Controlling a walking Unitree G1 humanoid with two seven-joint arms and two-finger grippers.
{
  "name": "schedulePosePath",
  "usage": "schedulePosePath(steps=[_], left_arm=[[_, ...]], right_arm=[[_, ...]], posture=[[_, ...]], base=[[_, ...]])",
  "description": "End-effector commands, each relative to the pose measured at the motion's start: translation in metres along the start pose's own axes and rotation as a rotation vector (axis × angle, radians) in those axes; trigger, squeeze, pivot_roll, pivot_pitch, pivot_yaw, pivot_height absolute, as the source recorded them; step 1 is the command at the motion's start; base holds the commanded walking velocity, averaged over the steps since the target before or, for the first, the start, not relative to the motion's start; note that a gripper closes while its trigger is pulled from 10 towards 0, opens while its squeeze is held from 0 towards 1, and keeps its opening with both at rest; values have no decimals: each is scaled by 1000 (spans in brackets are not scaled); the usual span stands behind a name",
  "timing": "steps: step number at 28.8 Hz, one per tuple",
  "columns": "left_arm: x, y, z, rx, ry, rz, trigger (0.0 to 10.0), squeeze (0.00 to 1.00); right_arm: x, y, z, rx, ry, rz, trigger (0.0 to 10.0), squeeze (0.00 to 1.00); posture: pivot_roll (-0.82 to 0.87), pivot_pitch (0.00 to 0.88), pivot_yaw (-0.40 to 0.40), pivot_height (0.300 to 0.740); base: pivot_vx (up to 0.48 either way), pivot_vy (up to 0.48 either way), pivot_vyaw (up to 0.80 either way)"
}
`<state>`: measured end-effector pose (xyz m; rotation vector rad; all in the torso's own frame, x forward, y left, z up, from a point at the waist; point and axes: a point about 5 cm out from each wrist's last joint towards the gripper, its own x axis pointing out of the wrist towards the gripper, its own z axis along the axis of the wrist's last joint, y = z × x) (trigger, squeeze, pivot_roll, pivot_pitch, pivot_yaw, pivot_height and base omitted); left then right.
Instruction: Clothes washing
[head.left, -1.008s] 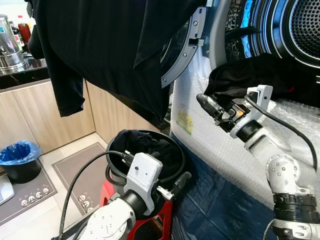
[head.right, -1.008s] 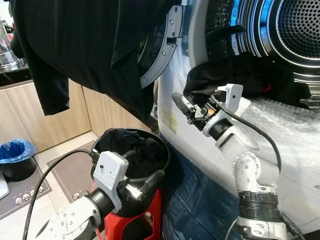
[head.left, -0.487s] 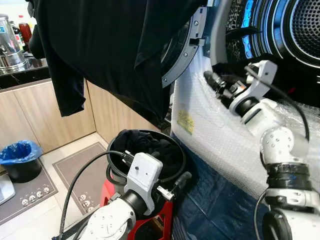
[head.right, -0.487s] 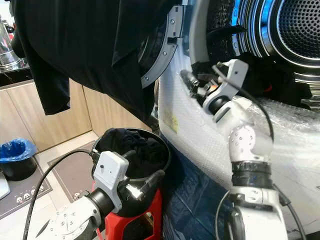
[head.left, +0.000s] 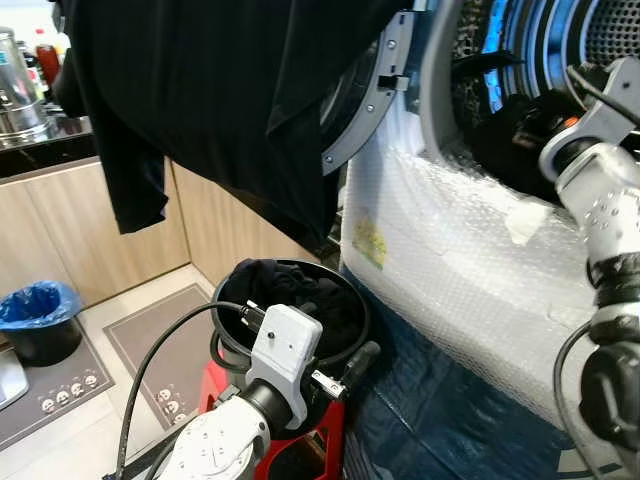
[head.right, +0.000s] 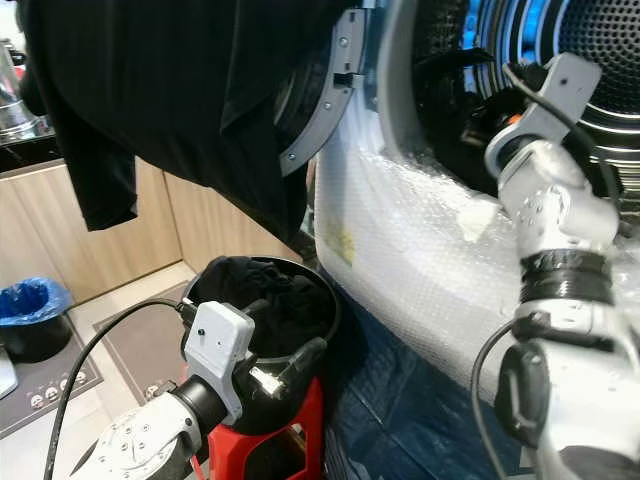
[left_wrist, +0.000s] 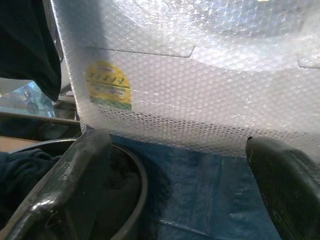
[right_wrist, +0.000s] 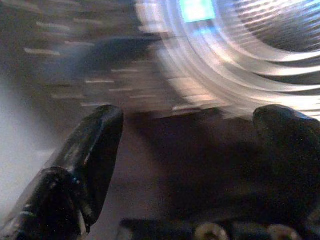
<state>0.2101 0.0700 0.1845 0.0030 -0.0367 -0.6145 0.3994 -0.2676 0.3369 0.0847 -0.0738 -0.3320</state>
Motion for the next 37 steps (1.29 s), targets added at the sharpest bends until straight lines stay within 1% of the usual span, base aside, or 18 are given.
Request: schedulePosePath(steps=[1, 2, 4, 6, 7, 10, 12, 15, 16, 17, 19, 22, 27, 29, 31, 34, 35, 37], left_arm=[[-1, 0, 0, 4, 2, 1, 10000, 0], [-1, -1, 0, 4, 2, 2, 10000, 0], [-1, -1, 0, 3, 2, 4, 10000, 0], [-2, -1, 0, 2, 2, 7, 10000, 0], [-2, -1, 0, 2, 2, 7, 10000, 0], [-2, 0, -1, 6, 4, 14, 10000, 0], [-3, 0, -1, 7, 4, 16, 10000, 0], [-3, 3, -1, 18, 6, 27, 10000, 0], [-3, 5, -2, 25, 8, 31, 10000, 0], [-3, 7, -2, 28, 10, 34, 10000, 0], [-3, 7, -2, 30, 10, 35, 10000, 0], [-3, 10, -3, 41, 12, 41, 10000, 0], [-1, 18, -5, 80, 17, 68, 10000, 0], [0, 20, -5, 86, 20, 75, 10000, 0], [3, 25, -10, 64, 41, 90, 10000, 0], [5, 27, -13, 56, 54, 95, 10000, 0], [7, 27, -16, 69, 65, 93, 10000, 0], [8, 28, -19, 65, 76, 95, 10000, 0]], right_arm=[[0, -15, 17, -105, -67, -148, 10000, 0], [-1, -24, 28, -133, -122, -235, 10000, 0], [-1, -29, 35, -118, -157, -276, 10000, 0], [-3, -30, 45, -36, -213, -283, 10000, 0], [-3, -30, 45, -36, -213, -283, 10000, 0], [-4, -22, 48, 86, -279, -188, 10000, 0], [-4, -20, 48, 93, -287, -166, 10000, 0], [-7, -8, 38, 137, -340, 4, 10000, 0], [-11, -3, 33, 204, -363, 130, 10000, 0], [-15, -3, 30, 225, -394, 179, 10000, 0], [-16, -3, 29, 219, -400, 182, 10000, 0], [-22, -6, 19, 223, -426, 255, 10000, 0], [-45, -23, -5, 324, -446, 439, 10000, 0], [-48, -25, -8, 349, -439, 467, 10000, 0], [-59, -26, -20, 357, -395, 574, 10000, 0], [-65, -26, -27, 362, -366, 631, 10000, 0], [-73, -24, -34, 358, -337, 703, 10000, 0], [-80, -22, -40, 344, -316, 750, 10000, 0]], posture=[[38, 0, -83, 740], [40, 1, -85, 740], [40, 1, -85, 740], [47, 0, -89, 740], [47, 0, -89, 740], [55, 0, -93, 740], [55, 0, -93, 740], [56, 0, -90, 740], [55, 0, -90, 740], [54, 0, -86, 740], [54, 0, -86, 740], [51, 0, -84, 740], [34, 0, -65, 740], [32, 0, -63, 740], [17, 0, -52, 740], [9, 0, -46, 740], [4, 0, -42, 740], [-1, 0, -38, 740]], base=[[0, 0, 0], [0, 0, 0], [0, 0, 0], [0, 0, 0], [0, 0, 0], [0, 0, 0], [0, 0, 0], [0, 0, 0], [0, 0, 0], [0, 0, 0], [0, 0, 0], [0, 0, 0], [0, 0, 0], [0, 0, 0], [0, 0, 0], [0, 0, 0], [0, 0, 0], [0, 0, 0]])
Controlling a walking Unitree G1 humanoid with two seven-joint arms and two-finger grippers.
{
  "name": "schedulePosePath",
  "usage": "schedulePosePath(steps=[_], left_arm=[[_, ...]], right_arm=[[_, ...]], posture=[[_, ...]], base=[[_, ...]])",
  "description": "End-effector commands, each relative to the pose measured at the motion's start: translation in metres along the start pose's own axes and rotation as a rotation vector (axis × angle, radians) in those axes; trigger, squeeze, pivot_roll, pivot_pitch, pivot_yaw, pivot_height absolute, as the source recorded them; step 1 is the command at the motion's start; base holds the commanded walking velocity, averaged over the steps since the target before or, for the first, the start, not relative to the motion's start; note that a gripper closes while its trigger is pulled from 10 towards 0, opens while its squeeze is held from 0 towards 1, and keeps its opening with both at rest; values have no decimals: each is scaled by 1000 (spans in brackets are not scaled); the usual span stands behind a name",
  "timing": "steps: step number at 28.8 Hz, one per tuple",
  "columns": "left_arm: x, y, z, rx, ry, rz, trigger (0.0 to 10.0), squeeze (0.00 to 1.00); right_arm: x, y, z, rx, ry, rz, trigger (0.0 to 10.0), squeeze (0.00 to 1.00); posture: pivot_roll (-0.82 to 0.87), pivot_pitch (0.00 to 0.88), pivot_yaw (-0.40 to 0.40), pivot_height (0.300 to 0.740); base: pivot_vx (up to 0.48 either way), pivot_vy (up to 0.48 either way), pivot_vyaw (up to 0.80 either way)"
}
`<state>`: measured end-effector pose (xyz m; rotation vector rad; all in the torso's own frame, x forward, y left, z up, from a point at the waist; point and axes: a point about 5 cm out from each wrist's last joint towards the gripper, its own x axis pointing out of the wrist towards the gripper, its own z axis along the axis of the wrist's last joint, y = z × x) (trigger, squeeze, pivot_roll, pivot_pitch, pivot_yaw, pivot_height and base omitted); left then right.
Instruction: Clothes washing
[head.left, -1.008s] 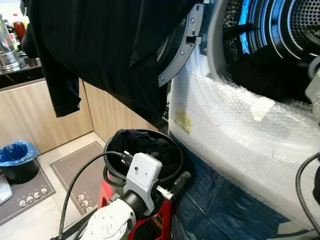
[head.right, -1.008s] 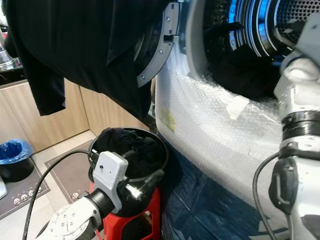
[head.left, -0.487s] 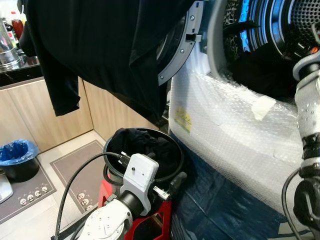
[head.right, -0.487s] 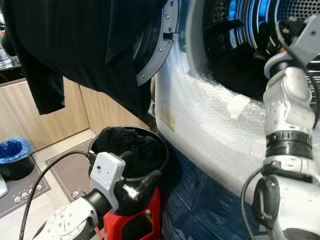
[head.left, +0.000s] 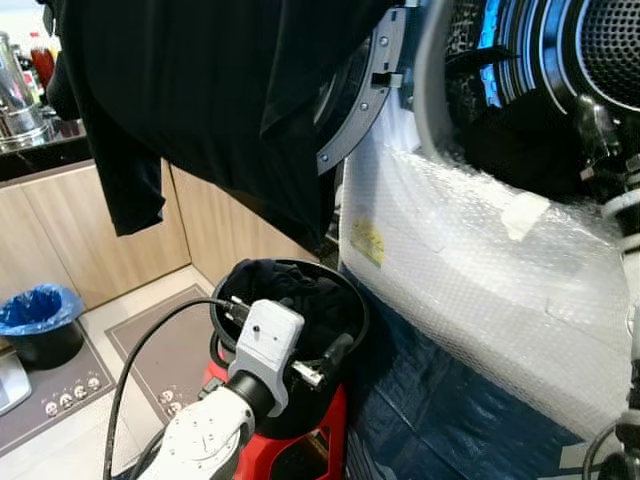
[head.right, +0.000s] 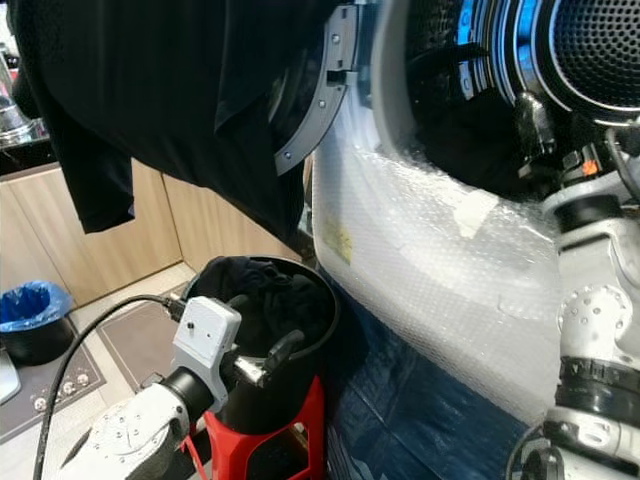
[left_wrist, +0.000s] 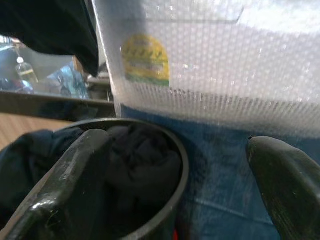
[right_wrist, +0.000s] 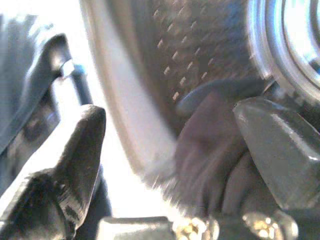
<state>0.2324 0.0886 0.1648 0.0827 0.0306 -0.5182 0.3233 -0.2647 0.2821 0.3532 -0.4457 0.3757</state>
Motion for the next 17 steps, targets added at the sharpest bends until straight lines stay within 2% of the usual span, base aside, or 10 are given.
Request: schedulePosePath(steps=[1, 2, 5, 9, 13, 14, 17], left_arm=[[3, 3, 0, 20, -10, 13, 10000, 0], [4, 6, -2, 24, 2, 26, 10000, 0], [6, 10, -4, 28, 7, 43, 10000, 0], [7, 18, -8, 35, 25, 74, 10000, 0], [8, 23, -10, 47, 28, 86, 10000, 0], [9, 30, -14, 70, 39, 100, 10000, 0], [11, 36, -16, 76, 48, 115, 10000, 0]], right_arm=[[-3, 15, 0, 16, 33, 101, 10000, 0], [-9, 20, -6, 51, 72, 150, 10000, 0], [-15, 27, -11, 46, 116, 209, 10000, 0], [-26, 40, -22, 85, 220, 308, 10000, 0], [-37, 49, -32, 89, 298, 385, 10000, 0], [-47, 57, -41, 84, 366, 452, 10000, 0], [-53, 61, -46, 82, 404, 487, 10000, 0]], posture=[[-1, 0, -37, 740], [-3, 0, -34, 740], [0, 0, -33, 740], [0, 0, -30, 740], [2, 0, -29, 740], [3, 0, -28, 740], [3, 0, -26, 740]], base=[[0, 0, 0], [0, 0, 0], [0, 0, 0], [0, 0, 0], [0, 0, 0], [0, 0, 0], [0, 0, 0]])
